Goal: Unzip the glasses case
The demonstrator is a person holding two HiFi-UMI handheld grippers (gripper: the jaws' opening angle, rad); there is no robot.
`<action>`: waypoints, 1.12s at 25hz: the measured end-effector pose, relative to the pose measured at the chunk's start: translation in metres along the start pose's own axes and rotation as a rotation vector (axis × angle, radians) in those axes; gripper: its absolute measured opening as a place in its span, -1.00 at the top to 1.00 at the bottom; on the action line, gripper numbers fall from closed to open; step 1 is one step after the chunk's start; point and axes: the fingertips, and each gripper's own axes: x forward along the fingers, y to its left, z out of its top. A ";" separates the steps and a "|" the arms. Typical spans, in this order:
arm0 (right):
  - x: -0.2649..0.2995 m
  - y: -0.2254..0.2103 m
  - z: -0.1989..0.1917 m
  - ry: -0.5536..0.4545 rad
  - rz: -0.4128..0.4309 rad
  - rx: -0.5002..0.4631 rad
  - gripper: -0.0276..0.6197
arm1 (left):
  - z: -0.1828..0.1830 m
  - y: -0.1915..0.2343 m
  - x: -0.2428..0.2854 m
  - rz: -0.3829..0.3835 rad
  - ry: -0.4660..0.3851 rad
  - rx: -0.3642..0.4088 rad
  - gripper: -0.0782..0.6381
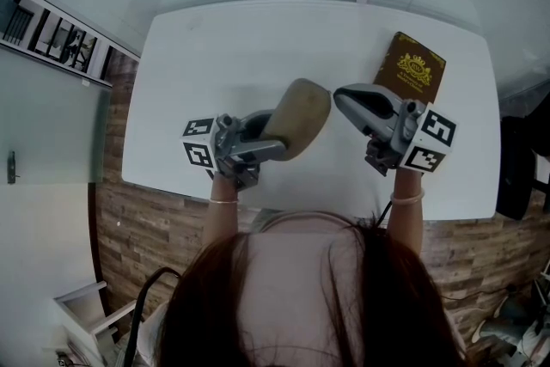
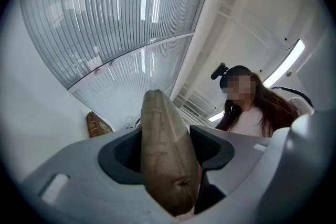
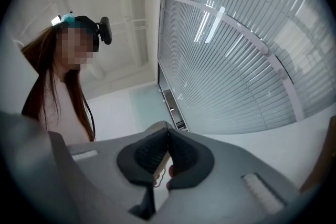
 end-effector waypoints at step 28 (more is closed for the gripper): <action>-0.002 0.001 -0.003 -0.013 -0.035 0.015 0.91 | 0.012 0.005 -0.004 -0.047 -0.175 -0.105 0.00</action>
